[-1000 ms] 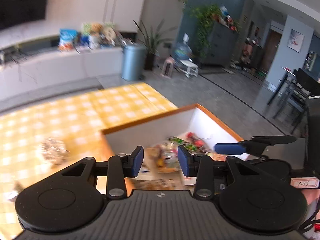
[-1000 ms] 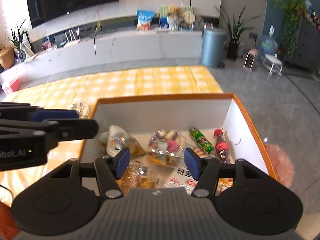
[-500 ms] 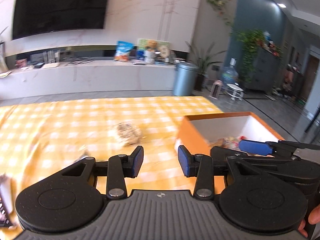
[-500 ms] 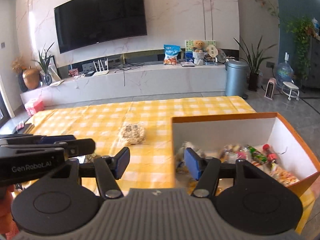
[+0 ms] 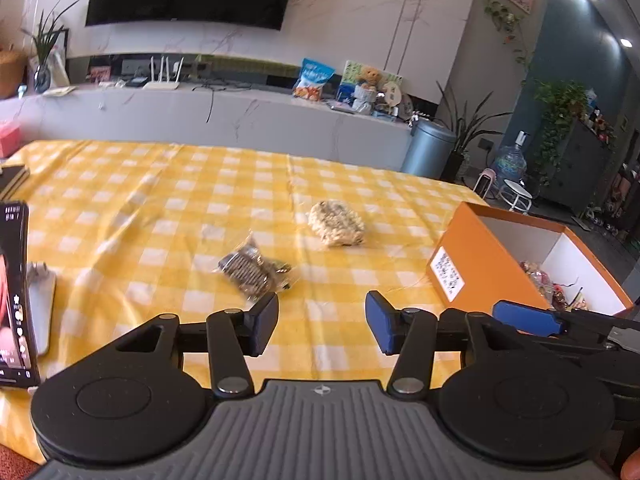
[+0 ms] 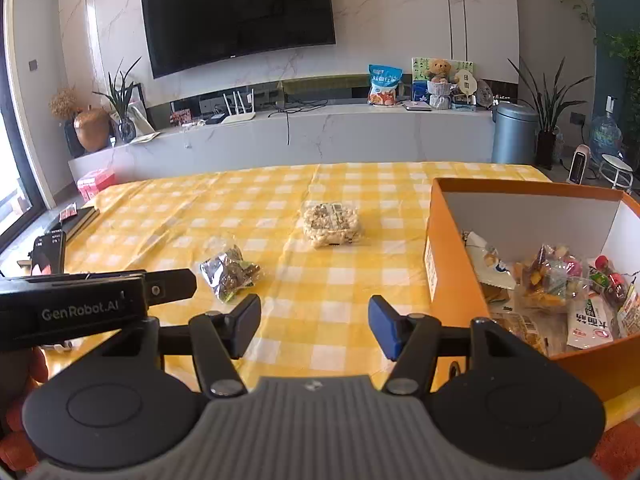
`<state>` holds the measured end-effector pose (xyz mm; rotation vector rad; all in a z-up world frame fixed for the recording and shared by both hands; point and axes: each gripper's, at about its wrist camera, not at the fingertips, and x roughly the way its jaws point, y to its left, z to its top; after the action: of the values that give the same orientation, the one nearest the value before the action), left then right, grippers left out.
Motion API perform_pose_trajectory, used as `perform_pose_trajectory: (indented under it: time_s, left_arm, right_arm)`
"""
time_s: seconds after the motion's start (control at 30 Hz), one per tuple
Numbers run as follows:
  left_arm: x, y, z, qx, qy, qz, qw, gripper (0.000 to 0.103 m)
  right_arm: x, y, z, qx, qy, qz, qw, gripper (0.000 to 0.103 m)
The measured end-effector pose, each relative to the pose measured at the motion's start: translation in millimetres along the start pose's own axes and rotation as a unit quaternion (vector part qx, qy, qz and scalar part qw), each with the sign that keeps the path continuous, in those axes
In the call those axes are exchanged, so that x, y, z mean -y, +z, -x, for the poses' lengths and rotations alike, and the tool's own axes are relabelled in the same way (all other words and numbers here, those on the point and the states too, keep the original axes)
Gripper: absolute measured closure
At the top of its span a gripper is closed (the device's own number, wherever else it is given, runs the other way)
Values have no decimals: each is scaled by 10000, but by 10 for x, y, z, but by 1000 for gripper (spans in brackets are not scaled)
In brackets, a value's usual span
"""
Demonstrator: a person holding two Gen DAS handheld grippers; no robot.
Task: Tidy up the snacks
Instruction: 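Move the left tool to the brown nut bag while the right tool approaches the white puffed-snack bag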
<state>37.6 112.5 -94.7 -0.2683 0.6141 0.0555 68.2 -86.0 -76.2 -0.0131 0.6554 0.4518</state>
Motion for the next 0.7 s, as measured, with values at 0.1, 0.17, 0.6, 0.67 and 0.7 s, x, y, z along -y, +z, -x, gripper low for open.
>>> perform_pose_trajectory:
  time_s: [0.1,0.17,0.6,0.67,0.7]
  left_arm:
    - [-92,-36,-56,-95,71,106,9999,43]
    - [-127,-49,-99,-149,109,136,9997,42]
    - [-373,71,-495,-279,385,310,9984,31]
    - [-402,118,-582,-323,427,506,9973,28]
    - [-420,141,-633,-359,448,700,9959,25]
  right_arm:
    - [-10,-11,-110,-124,-96,-27,9999,44]
    - [-16,-21,-175,-208,-150,-51,9997,44]
    - [-60,128,-780,-541,-92,88,9985,44]
    - [-33,158,-886,-588,-176,49,9981,44]
    - [-22,168,-939,-620,-239,47,9978,44]
